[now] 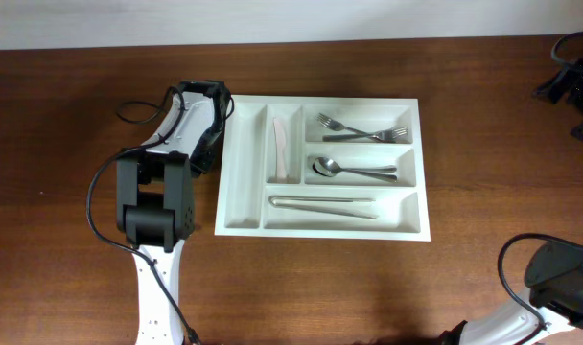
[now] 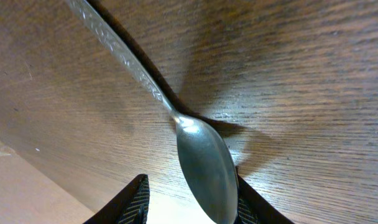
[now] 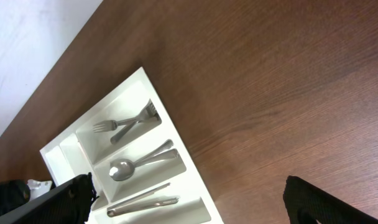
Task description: Pack container
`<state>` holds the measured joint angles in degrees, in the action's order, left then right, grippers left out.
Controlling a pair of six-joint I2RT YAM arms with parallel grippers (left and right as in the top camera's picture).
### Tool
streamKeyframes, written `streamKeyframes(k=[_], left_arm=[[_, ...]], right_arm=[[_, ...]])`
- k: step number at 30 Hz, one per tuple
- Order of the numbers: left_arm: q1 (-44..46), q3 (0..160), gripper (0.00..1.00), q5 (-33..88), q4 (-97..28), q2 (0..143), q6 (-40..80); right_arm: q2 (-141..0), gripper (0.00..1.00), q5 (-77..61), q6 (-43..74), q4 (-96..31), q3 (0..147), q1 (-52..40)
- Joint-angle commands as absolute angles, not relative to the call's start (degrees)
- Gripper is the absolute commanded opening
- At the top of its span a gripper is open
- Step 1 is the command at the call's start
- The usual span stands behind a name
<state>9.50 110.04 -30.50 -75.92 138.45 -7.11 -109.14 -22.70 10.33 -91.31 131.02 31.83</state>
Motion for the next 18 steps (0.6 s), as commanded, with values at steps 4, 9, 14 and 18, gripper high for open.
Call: streamKeyframes(k=[4, 9, 14, 18], left_arm=[[9.17, 109.73, 0.42, -28.27, -72.86, 138.98, -10.66], [9.34, 109.73, 0.28, -27.27, -71.90, 138.98, -11.70], [9.47, 109.73, 0.27, -23.16, -70.83, 138.98, -15.18], [9.47, 109.73, 0.26, -23.09, -70.65, 138.98, -15.18]], right_arm=[[-109.38, 0.99, -23.55, 10.39, -91.31, 130.72, 31.90], [-109.38, 0.99, -23.57, 10.39, -91.31, 130.72, 31.90], [-109.38, 0.99, -23.57, 10.39, -91.31, 130.72, 31.90], [-109.38, 0.99, -23.57, 10.39, -91.31, 130.72, 31.90]])
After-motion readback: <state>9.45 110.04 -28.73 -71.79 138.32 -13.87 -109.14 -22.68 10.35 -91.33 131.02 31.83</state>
